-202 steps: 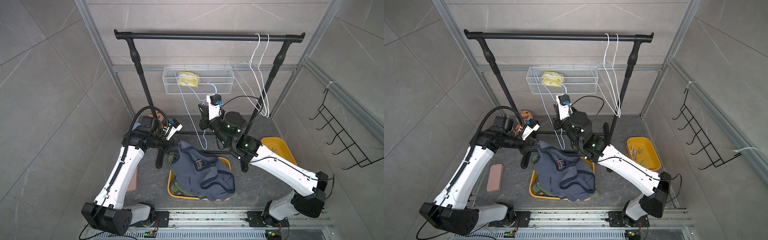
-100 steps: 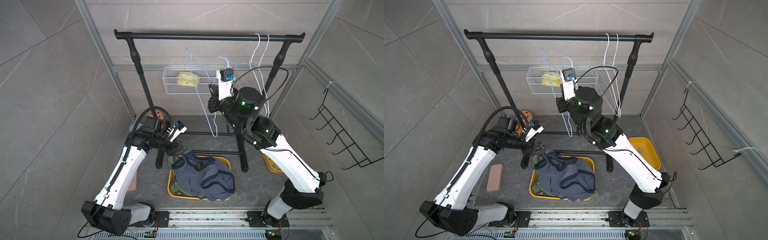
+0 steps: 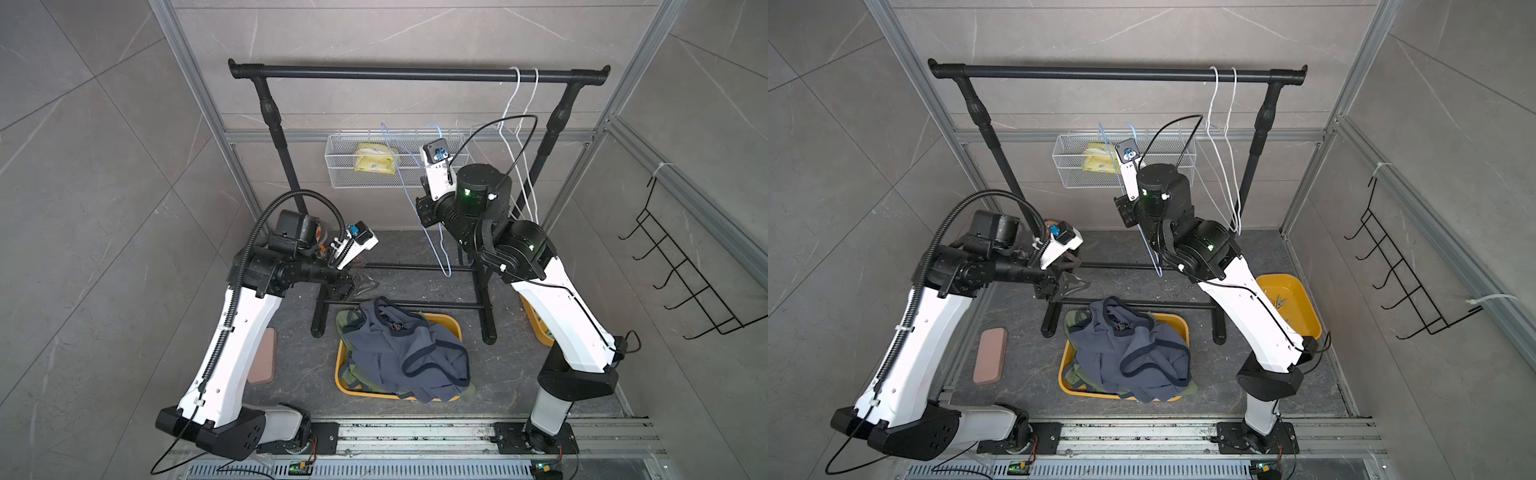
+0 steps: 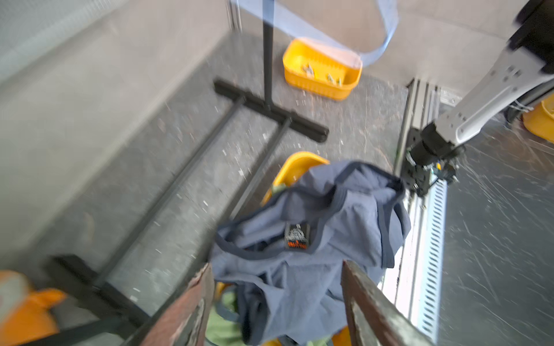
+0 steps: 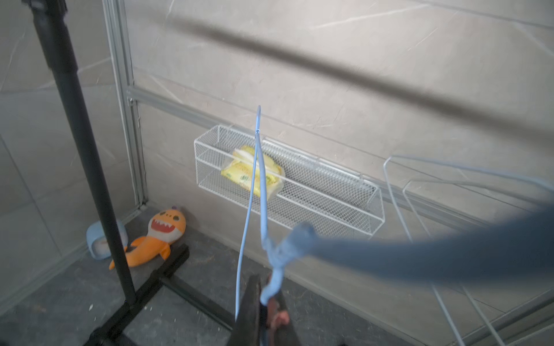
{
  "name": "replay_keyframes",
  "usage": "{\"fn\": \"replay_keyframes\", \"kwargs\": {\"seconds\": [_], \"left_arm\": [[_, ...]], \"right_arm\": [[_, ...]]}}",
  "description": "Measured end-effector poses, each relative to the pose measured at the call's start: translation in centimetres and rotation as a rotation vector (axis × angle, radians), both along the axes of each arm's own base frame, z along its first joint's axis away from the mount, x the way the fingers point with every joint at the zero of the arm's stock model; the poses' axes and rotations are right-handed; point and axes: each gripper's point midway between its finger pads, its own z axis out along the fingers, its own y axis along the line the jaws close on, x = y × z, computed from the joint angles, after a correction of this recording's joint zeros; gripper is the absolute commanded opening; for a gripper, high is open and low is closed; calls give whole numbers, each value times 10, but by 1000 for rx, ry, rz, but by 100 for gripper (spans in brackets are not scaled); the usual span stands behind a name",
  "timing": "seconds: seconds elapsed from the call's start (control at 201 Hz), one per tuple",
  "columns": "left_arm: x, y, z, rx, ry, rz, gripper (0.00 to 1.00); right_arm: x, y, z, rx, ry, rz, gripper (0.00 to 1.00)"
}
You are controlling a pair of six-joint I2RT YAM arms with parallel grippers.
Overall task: Remove the clothespins securing tank tops to the hanger
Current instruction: Place the hanger on the clothesline.
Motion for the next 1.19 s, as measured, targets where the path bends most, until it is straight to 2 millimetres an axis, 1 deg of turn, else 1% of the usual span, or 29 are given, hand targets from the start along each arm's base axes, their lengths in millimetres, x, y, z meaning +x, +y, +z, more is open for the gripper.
{"fn": "replay_keyframes", "kwargs": {"seconds": [0.07,0.149,0.214,0.289,0.333,0.373,0.527,0.627,0.751,0.791,0.896,0.955,1.055,1.13,1.189], "left_arm": [[-6,3,36,-27,-108,-6,72],[-10,6,66,-46,-209,-7,75],[-10,7,81,-48,-269,-8,78],[-5,6,90,-46,-306,-12,80],[0,4,89,-40,-313,-19,81],[5,1,85,-28,-308,-31,81],[24,-14,59,23,-257,-77,82],[29,-20,50,40,-239,-98,82],[23,-24,47,47,-236,-123,80],[20,-25,47,48,-234,-134,76],[10,-28,42,47,-210,-178,62],[2,-29,39,46,-189,-207,42],[-9,-32,33,47,-158,-251,18],[-14,-32,28,56,-148,-275,1],[-21,-31,23,65,-130,-297,0]], "right_arm": [[-11,0,-18,-50,58,52,0],[-30,-4,-31,-80,119,126,0],[-47,-7,-36,-88,156,191,0],[-68,-10,-34,-85,184,270,0],[-80,-12,-32,-81,197,313,0],[-88,-12,-30,-77,206,347,0],[-118,-2,-28,-75,253,485,0],[-128,6,-31,-83,282,545,0],[-133,13,-44,-108,328,585,0],[-135,15,-47,-116,341,596,0],[-139,20,-51,-116,359,632,0],[-143,23,-50,-110,364,655,0],[-148,25,-50,-106,368,685,0],[-151,26,-51,-107,375,701,0],[-149,25,-52,-111,379,696,1]]}}
